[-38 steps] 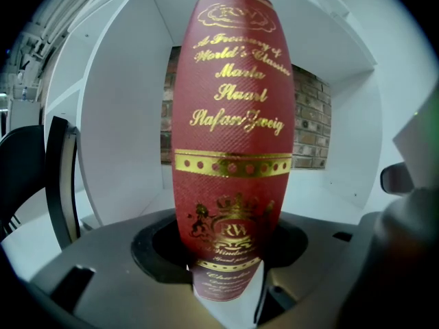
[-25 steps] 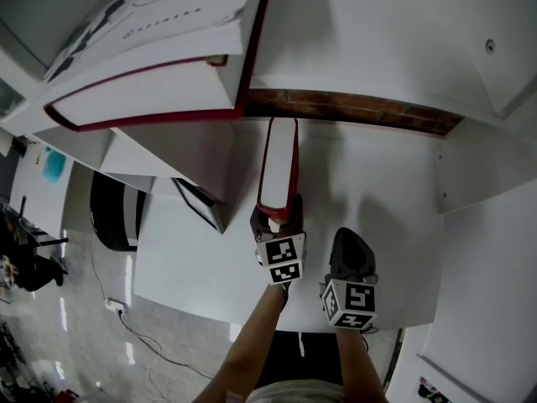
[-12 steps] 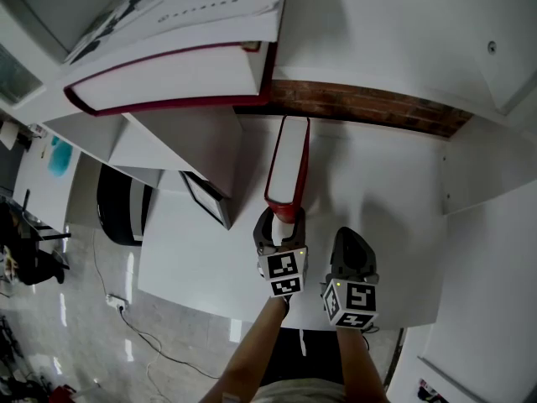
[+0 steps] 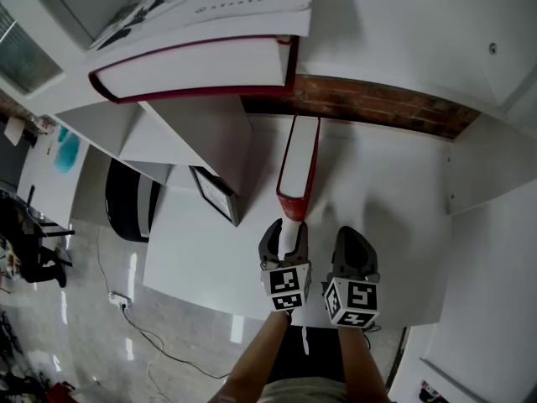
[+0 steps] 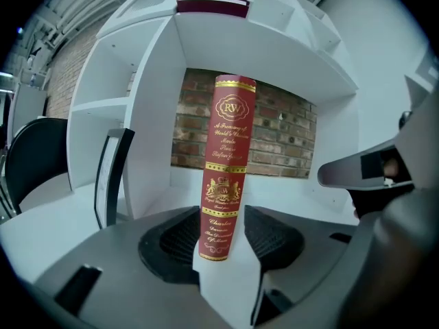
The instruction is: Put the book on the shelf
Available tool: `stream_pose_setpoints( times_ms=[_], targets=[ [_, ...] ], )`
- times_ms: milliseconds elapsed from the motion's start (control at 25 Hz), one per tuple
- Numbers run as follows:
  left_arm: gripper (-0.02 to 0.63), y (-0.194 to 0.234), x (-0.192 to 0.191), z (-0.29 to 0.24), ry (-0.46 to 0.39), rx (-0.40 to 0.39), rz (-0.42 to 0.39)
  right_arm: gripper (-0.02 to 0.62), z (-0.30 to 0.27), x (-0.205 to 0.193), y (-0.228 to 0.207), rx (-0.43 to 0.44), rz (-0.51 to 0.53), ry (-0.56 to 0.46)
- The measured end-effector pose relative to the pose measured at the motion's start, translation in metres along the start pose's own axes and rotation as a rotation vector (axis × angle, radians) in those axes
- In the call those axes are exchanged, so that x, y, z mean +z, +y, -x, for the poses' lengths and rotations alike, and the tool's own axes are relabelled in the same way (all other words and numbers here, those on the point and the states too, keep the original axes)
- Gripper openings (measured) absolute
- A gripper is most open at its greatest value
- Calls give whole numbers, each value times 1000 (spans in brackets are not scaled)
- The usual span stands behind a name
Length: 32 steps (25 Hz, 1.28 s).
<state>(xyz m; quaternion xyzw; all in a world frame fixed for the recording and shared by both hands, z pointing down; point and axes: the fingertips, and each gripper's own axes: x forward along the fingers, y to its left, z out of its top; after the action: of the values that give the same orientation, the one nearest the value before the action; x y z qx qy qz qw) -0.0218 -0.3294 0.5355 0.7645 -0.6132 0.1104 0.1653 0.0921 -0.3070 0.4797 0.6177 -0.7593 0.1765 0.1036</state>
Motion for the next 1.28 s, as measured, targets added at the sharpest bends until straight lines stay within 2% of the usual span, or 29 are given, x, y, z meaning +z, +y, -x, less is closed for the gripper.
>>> stream_pose_setpoints(
  times_ms=[160,320,520,1280],
  targets=[
    [90,7,-3,0,18,8,-21,17,1,1,2,-2,0,-4],
    [27,14,-8,-6,55,7,-30,17,2,2,3,-5,1,-6],
    [21,8,-10,-13,72,-22,-26,17,2,2,0,-13,4,-5],
    [21,-6,3,-49,82,-43,-56,17,-6,5,-9,-19,3,-5]
  ],
)
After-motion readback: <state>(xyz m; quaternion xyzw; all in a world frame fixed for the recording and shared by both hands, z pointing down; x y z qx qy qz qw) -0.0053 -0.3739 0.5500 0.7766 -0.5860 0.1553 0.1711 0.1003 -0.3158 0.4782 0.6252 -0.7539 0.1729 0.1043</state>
